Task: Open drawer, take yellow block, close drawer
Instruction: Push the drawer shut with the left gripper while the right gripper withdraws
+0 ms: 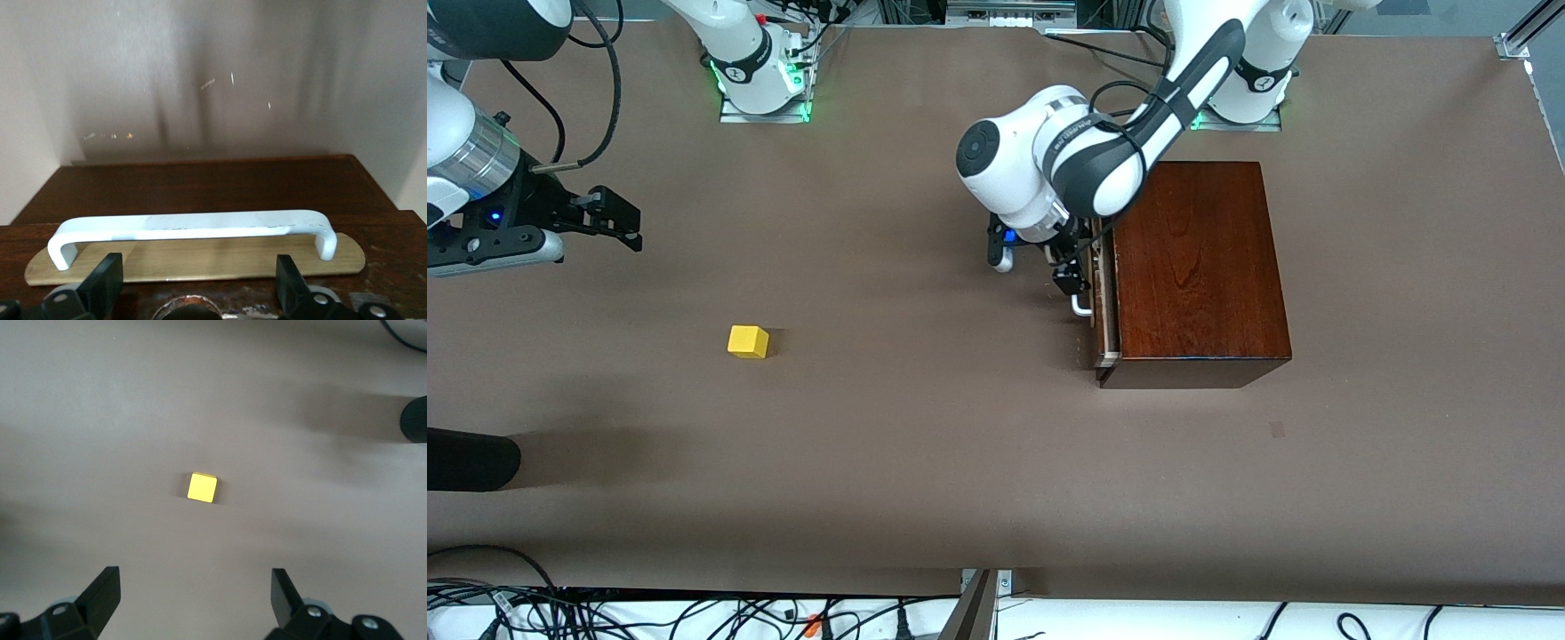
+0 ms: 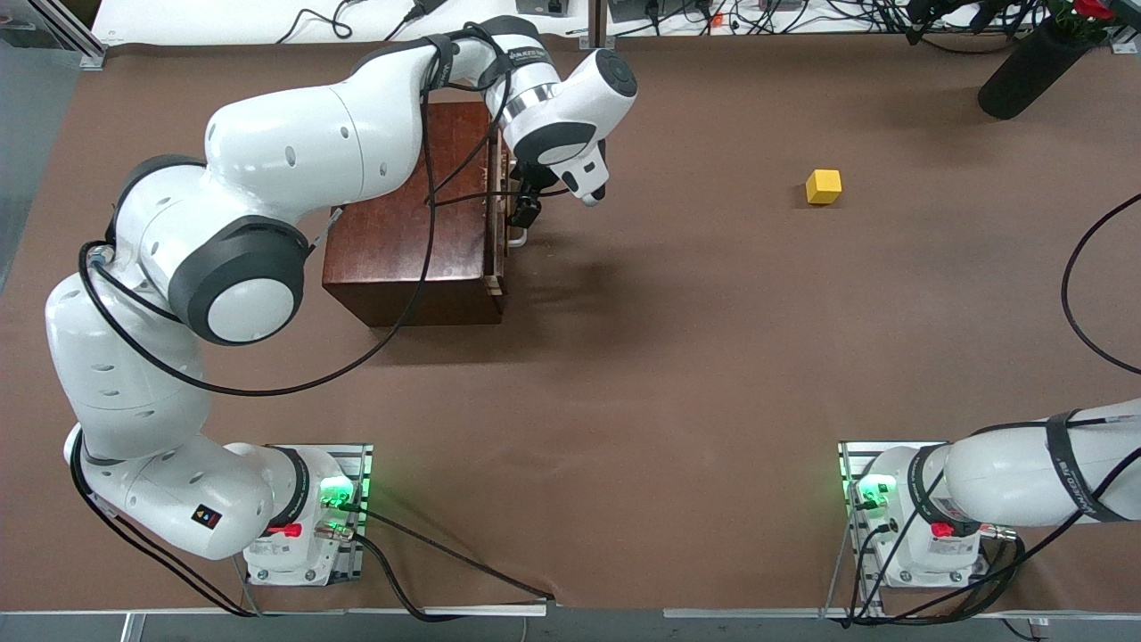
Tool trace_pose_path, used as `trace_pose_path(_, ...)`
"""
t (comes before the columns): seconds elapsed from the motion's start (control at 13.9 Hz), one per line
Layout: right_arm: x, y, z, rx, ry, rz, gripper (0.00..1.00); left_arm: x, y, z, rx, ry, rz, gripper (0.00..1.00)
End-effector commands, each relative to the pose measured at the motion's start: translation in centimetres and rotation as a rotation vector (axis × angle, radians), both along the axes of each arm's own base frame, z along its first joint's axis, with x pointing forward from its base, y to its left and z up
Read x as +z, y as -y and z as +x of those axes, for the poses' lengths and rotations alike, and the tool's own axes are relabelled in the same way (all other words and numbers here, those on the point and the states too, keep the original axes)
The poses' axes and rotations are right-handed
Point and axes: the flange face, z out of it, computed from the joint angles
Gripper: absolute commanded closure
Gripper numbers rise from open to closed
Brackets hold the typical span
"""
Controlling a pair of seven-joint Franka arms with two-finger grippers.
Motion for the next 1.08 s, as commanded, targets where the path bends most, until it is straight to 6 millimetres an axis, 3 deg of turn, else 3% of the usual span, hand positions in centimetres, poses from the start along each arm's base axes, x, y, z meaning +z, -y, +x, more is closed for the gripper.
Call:
trace_pose_path(0.0, 1.8, 0.7, 0.5, -0.012, 0.011, 0.001, 0.00, 1.1, -2.8, 0.0, -0.027, 0.021, 0.055, 0.00)
trace_pose_path(0.29, 4.9, 1.1, -0.1, -0.024, 0.014, -0.017, 0.00, 1.8, -3.3, 0.2, -0.021, 0.023, 0.060, 0.00)
trace_pose_path(0.5, 4.9, 1.6, -0.3, -0.029, -0.003, -0.017, 0.00, 2.0, -3.2, 0.3, -0.014, 0.032, 0.051, 0.00)
trace_pose_path(0.79, 4.8, 1.1, -0.7, -0.022, -0.034, -0.014, 0.00, 3.7, 0.2, -0.5, 0.122, 0.159, -0.040, 0.00)
trace_pose_path(1.01, 4.8, 1.2, -0.7, -0.030, -0.034, -0.009, 0.00, 7.9, 3.2, -0.9, 0.283, 0.296, -0.128, 0.00)
